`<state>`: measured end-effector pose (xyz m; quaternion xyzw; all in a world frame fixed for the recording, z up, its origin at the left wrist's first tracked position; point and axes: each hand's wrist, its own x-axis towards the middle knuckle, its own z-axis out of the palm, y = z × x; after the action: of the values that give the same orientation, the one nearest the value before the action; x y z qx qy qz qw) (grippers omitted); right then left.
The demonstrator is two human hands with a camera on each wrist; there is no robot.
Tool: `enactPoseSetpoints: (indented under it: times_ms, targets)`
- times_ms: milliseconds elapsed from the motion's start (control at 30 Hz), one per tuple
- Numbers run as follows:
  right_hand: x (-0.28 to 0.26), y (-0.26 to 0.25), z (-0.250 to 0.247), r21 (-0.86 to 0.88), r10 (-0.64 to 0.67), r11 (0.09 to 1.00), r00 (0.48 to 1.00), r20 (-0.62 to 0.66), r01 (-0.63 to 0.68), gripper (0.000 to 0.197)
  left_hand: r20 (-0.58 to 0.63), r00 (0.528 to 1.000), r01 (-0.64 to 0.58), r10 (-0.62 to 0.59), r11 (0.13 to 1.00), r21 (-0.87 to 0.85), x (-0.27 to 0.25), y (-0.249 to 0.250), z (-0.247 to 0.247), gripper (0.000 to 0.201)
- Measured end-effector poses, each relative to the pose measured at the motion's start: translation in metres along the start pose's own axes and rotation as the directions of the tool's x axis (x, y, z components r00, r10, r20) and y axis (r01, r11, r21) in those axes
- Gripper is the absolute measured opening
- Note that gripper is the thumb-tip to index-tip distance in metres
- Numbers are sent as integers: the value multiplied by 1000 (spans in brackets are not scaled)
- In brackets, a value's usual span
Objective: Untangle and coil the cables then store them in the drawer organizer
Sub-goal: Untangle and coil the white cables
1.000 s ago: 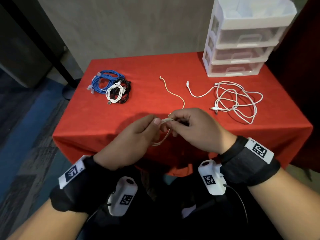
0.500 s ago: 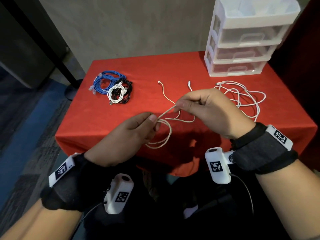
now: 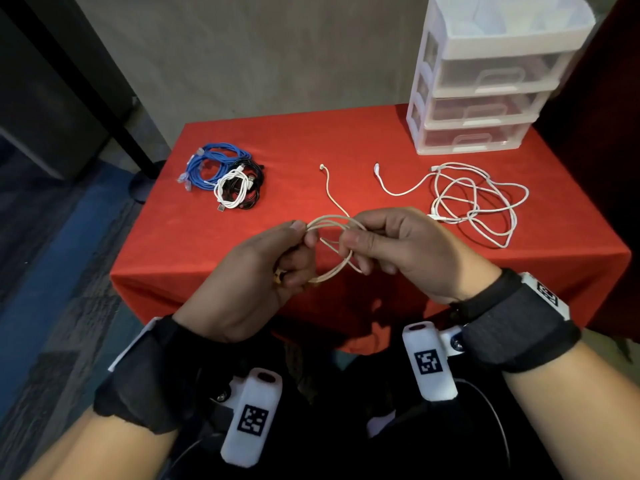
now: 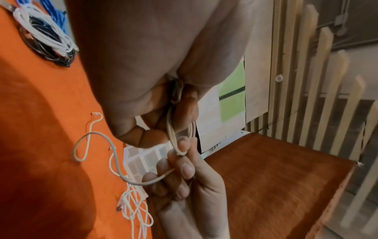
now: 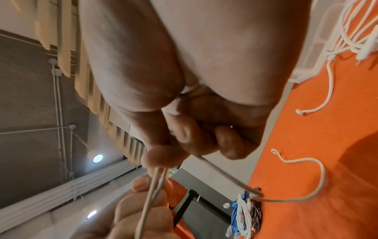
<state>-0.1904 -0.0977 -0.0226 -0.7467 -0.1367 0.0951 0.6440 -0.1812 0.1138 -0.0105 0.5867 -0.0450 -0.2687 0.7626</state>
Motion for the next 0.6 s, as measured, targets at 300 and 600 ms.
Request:
enactPoseSetpoints:
  times_ms: [300, 600]
  targets:
    - [-6, 26, -11, -335, 35, 941, 998, -47, -48, 16, -176, 982, -77, 62, 994, -77, 5, -8, -12, 26]
    - [0, 30, 17, 238, 44, 970, 927, -374, 49, 15, -210, 955, 77, -208, 860, -504, 15, -33, 0, 23]
